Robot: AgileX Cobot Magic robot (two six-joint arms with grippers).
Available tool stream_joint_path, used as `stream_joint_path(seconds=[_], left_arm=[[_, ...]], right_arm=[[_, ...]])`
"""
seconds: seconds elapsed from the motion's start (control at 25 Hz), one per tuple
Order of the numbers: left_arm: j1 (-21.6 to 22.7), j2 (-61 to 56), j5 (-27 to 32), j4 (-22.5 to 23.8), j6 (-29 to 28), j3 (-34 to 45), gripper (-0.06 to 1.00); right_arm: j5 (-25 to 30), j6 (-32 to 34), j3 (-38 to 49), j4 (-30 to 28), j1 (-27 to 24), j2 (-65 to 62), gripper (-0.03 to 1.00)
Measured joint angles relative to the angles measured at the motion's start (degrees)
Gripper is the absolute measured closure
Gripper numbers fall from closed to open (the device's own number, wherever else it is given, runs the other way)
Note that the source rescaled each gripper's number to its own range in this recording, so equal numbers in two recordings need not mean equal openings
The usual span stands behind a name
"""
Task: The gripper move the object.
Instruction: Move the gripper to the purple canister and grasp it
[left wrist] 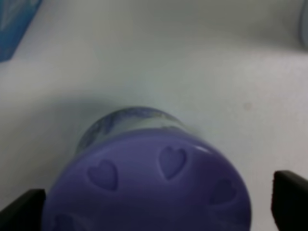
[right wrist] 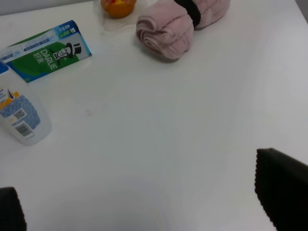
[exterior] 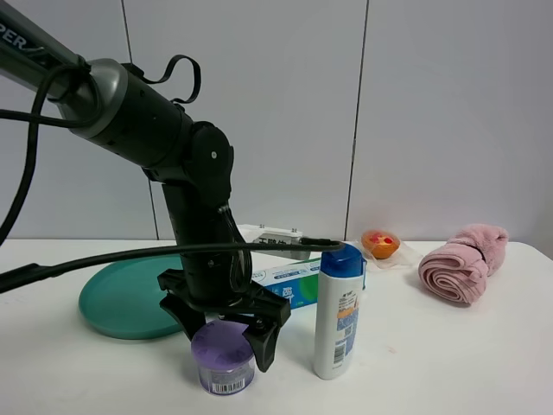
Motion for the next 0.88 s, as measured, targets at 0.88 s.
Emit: stream_joint_path(seconds=[0.88], left_arm=[[2.61,-2.07,0.0,-5.89,-7.65,0.06,-0.05]], right_arm=[[0.0,0.0,0.0,0.0,0.0,0.0,-0.03]])
